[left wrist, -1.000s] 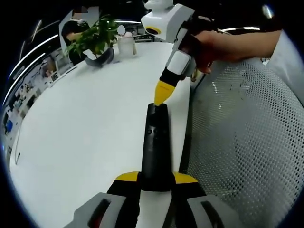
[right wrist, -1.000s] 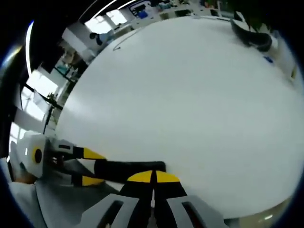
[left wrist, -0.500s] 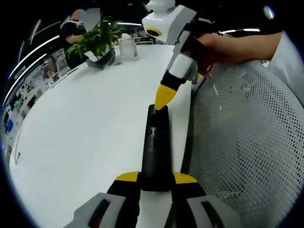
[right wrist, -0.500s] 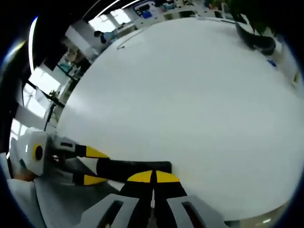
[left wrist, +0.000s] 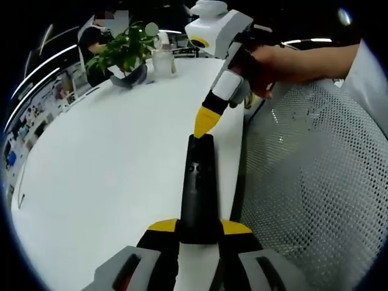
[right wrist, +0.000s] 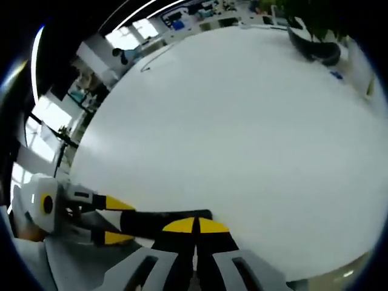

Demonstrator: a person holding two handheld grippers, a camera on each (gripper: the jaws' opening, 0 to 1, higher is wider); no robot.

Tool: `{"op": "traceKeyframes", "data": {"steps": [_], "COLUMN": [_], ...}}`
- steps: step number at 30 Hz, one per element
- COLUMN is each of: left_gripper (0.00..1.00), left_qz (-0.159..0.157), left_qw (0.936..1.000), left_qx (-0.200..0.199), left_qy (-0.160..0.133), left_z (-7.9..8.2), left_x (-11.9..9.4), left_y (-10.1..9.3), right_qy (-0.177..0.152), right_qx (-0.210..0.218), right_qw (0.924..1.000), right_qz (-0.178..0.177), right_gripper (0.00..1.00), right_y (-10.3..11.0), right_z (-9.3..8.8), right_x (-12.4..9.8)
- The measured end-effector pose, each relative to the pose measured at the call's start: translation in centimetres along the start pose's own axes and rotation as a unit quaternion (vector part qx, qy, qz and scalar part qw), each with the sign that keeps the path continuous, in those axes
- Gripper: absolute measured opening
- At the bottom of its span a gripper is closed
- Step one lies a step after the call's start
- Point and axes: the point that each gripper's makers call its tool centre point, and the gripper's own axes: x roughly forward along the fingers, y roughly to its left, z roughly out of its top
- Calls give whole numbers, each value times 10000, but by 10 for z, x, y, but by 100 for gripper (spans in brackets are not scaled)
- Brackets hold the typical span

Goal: Press the specified remote control buttons in sequence, fully releasing each button before pressing the next.

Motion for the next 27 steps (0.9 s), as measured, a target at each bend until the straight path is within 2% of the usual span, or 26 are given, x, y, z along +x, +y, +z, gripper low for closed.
{"op": "traceKeyframes", "data": {"steps": [2,5,7,8,9,11,12,13,23,27], "left_gripper": [24,24,24,24,24,24,24,24,23,23], "left_qz": [1,-10,-7,-7,-6,-4,-3,-2,-19,-10], "left_qw": [10000,10000,10000,10000,10000,10000,10000,10000,10000,10000], "left_qx": [32,27,25,24,21,16,14,11,-6,4], "left_qy": [-8,-37,-38,-37,-36,-38,-37,-38,-47,-53], "left_z": [0,0,0,0,0,0,0,0,0,1], "left_x": [0,0,0,0,0,0,0,0,0,1], "left_y": [0,0,0,0,0,0,0,0,0,0], "right_qy": [9,114,108,135,313,357,356,188,121,90], "right_qx": [-112,-562,-602,-589,-476,-469,-646,-812,-141,-18], "right_qw": [9999,9981,9979,9980,9984,9980,9973,9965,9998,9999], "right_qz": [-27,-209,-213,-181,63,220,52,-61,80,81], "right_gripper": [0,0,0,0,0,0,0,0,0,0], "right_y": [2,5,8,9,17,23,20,18,16,15], "right_z": [-1,-2,-2,-3,-9,-11,-12,-6,-7,-5], "right_x": [1,0,2,2,2,4,6,4,4,5]}}
